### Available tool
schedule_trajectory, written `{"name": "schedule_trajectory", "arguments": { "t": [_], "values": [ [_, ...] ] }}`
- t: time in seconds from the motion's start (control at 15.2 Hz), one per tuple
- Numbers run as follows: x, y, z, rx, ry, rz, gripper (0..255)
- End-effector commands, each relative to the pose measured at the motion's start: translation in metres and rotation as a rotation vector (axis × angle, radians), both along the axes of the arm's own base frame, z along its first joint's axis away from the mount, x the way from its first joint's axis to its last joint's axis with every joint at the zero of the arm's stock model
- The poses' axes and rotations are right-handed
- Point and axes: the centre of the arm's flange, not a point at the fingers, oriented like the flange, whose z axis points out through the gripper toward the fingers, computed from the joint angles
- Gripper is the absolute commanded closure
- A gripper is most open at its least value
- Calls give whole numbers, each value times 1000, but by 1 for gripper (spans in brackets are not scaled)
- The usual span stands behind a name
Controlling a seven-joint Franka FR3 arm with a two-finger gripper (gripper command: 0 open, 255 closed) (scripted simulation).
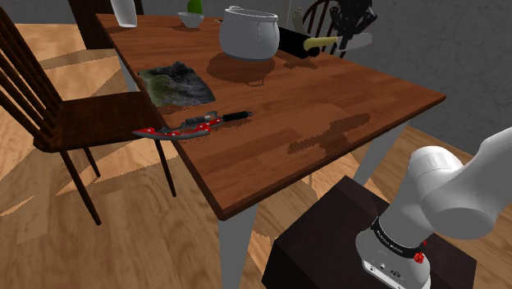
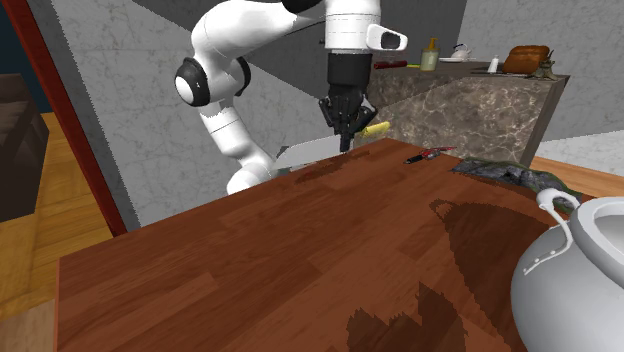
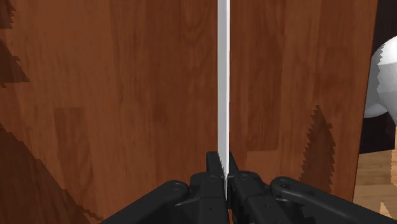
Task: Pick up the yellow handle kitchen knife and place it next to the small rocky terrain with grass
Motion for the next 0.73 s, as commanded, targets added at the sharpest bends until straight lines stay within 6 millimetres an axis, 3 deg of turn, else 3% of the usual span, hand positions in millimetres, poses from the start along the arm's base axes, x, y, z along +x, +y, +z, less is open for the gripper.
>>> {"name": "schedule_trajectory", "arguments": {
  "t": [0.0,0.66],
  "values": [
    [0,26,2,0,0,-1,255],
    [1,158,2,0,0,-1,255]
  ]
}}
